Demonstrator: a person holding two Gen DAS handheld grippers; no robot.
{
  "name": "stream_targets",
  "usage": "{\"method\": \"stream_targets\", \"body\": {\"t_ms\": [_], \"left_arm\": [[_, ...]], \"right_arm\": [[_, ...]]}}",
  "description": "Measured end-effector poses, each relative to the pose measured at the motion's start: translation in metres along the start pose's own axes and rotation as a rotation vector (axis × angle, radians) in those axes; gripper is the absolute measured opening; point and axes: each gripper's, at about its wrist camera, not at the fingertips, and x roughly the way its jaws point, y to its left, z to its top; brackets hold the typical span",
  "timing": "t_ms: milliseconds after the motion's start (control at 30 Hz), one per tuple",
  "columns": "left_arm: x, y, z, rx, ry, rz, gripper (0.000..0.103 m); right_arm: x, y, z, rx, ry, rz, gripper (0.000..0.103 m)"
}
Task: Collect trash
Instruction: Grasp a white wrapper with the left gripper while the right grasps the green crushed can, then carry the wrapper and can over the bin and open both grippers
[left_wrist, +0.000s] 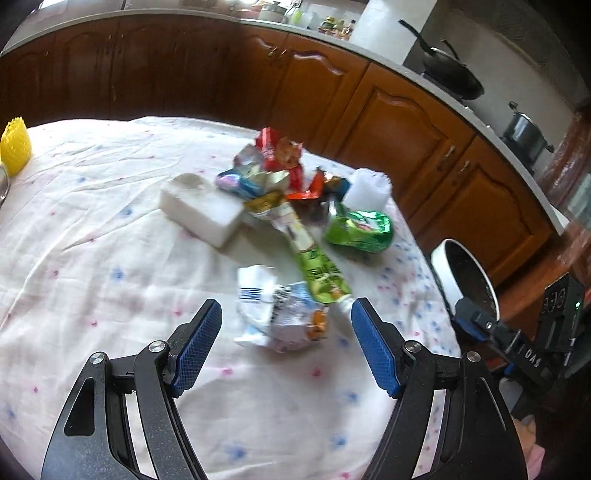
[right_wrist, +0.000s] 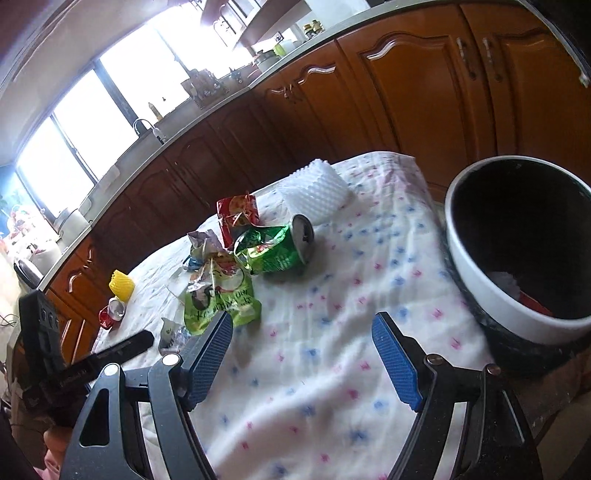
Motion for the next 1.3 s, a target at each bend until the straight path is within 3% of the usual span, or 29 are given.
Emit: {"method": "stream_targets", "body": {"t_ms": [400,433,500,567,633,667,833,1100,1300], "left_arm": [[0.034,0.019,0.010,-0.028,0.081,0.008,0.073],[0.036,0.021,0.010,-0.027,0.084,0.007,0.071],[0.040,0.022,0.010,-0.018,0.096,-0.006,0.051],[0.043,0.023,0.010,-0.018,0.111,-0.035,0.040],[0.043,0.023,0.011,-0.021,0.107,-0.050,0.032],[0.043,0.023,0.011,-0.023,0.109,-0.053,0.024],[0.032,0.021,0.011,0.000,0.077,-0.052,0.012],[-0.007,0.005,0.021,0.023,-0.035,-0.075,0.011],[-0.009,-0.020,0.022,0.053,-0.047,-0.117,0.011]], "right_arm": [[0.060,0.013,0.044,-0.018,0.011,-0.039,0.079],[0.066,0.013,0.048,-0.020,0.013,-0.047,0.078],[0.081,0.014,0.056,-0.027,0.022,-0.076,0.075],[0.096,0.012,0.061,-0.030,0.049,-0.084,0.062],[0.109,0.009,0.062,-0.030,0.074,-0.101,0.032],[0.111,0.008,0.062,-0.030,0.079,-0.092,0.027],[0.092,0.015,0.057,-0.058,0.037,-0.075,0.018],[0.033,0.002,0.040,-0.028,-0.029,-0.050,0.018],[-0.009,-0.014,0.030,-0.003,-0.067,-0.064,0.018]]}}
